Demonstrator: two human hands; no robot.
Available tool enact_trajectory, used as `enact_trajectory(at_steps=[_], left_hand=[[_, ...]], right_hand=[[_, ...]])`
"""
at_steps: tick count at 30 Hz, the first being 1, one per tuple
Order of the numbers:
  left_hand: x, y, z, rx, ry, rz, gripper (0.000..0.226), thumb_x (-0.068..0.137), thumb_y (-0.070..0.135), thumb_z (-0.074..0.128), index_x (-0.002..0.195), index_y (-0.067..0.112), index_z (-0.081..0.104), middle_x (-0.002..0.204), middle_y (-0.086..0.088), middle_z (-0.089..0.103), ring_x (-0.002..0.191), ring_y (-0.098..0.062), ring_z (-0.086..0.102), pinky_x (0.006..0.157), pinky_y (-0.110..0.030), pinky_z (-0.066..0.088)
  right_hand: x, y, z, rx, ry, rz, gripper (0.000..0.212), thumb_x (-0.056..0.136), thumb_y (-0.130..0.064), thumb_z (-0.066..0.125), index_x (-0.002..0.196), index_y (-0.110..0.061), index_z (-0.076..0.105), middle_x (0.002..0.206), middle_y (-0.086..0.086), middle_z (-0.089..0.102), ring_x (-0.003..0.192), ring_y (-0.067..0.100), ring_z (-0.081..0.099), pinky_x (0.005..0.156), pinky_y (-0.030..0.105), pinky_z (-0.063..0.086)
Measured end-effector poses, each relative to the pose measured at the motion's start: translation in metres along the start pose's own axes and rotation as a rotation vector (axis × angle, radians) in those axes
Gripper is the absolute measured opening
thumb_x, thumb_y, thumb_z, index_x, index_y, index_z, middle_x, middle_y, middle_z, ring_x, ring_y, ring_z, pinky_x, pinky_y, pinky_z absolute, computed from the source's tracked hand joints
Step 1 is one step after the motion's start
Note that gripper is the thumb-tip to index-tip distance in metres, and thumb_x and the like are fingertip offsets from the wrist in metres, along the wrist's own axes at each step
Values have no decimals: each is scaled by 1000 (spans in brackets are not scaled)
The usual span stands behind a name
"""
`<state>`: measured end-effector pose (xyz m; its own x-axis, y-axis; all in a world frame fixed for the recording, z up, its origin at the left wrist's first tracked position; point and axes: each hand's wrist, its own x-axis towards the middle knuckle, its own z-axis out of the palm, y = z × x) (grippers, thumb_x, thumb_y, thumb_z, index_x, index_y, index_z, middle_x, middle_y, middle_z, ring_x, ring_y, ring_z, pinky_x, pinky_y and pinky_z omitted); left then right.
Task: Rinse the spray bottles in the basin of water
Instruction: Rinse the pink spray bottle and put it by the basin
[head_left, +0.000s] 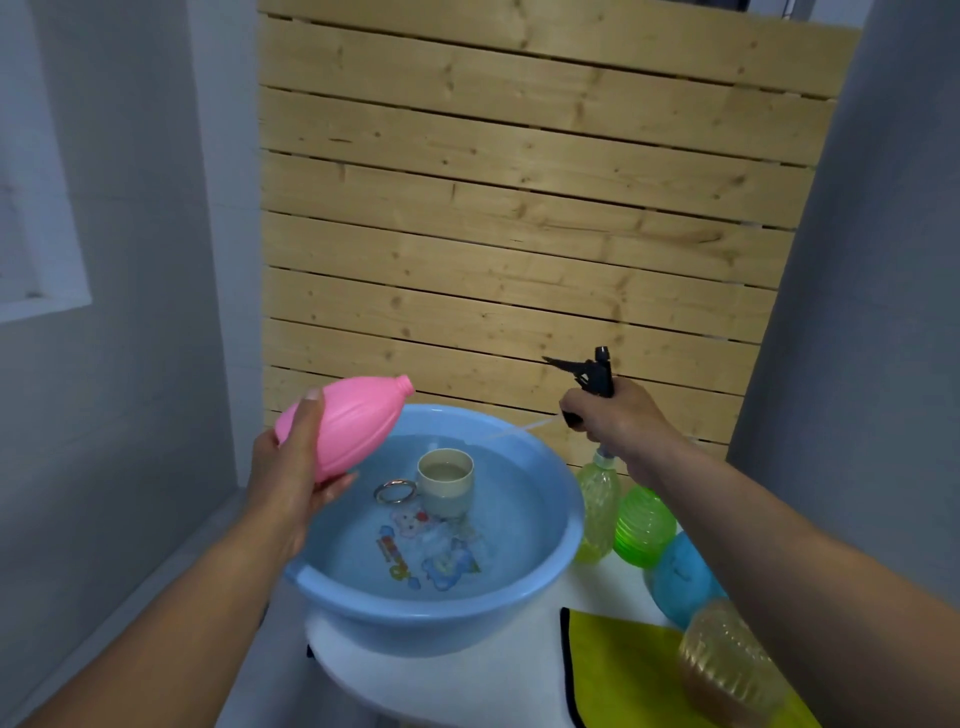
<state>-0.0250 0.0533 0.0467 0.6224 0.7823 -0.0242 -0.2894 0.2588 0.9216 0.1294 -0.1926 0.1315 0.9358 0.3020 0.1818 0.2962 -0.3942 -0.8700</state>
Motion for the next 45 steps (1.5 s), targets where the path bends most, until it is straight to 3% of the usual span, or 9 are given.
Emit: enact_trajectory(at_steps=[6,12,17,23,26,30,33,37,45], left_hand=[[-8,-13,7,-22,-157,31,93,55,54,80,134,25,43,129,-1,55,103,-23,67,74,-34,59],[-7,-17,5,-49,-208,21,70,51,44,83,112,25,55,119,-1,62,103,-20,66,71,-28,58],[-1,-21,4,74,-178,-1,87,50,42,87,125,13,51,119,-5,60,99,-22,69,79,-33,59],[7,-35,8,304,-153,37,79,62,22,92,125,23,46,116,0,59,100,-20,63,87,-42,58],[10,-41,7,376,-52,96,76,60,24,92,123,20,49,112,0,61,94,-18,62,75,-34,56],[12,-45,8,394,37,174,74,59,17,92,113,27,43,94,16,53,80,2,52,50,-16,42],[14,-48,8,424,58,201,77,58,13,92,113,28,39,94,14,51,80,-3,53,56,-19,41],[14,-49,7,437,58,207,80,57,15,92,113,28,38,95,14,51,81,-3,53,57,-21,41],[10,-52,6,513,37,196,85,50,25,95,116,26,42,115,-1,55,93,-20,58,64,-30,51]], right_hand=[[-15,18,40,-185,-300,50,20,68,-17,75,86,-17,65,70,3,65,58,15,58,54,26,48],[-31,37,91,-372,-501,133,24,75,-30,77,79,-15,59,83,8,73,67,18,63,62,29,50],[-27,31,105,-918,-287,-79,28,80,-42,62,71,-21,46,70,-5,52,70,20,53,64,31,38],[-17,18,158,-519,-479,-146,26,88,-8,58,112,-7,67,102,13,68,85,24,60,71,28,46],[-13,22,188,-623,-650,-160,37,90,-2,54,128,-3,54,90,9,59,71,20,55,60,24,45],[3,21,212,-840,-711,-229,46,96,-7,48,141,-5,44,136,16,51,117,30,55,98,35,45],[16,18,220,-954,-745,-255,49,95,-10,50,143,-6,42,137,15,51,118,31,54,95,36,44],[19,24,216,-960,-654,-288,34,94,-20,53,127,-14,56,83,-2,50,71,18,48,62,27,38],[13,40,191,-1163,-409,-249,31,95,-26,53,123,-14,58,126,6,60,118,28,57,93,37,45]])
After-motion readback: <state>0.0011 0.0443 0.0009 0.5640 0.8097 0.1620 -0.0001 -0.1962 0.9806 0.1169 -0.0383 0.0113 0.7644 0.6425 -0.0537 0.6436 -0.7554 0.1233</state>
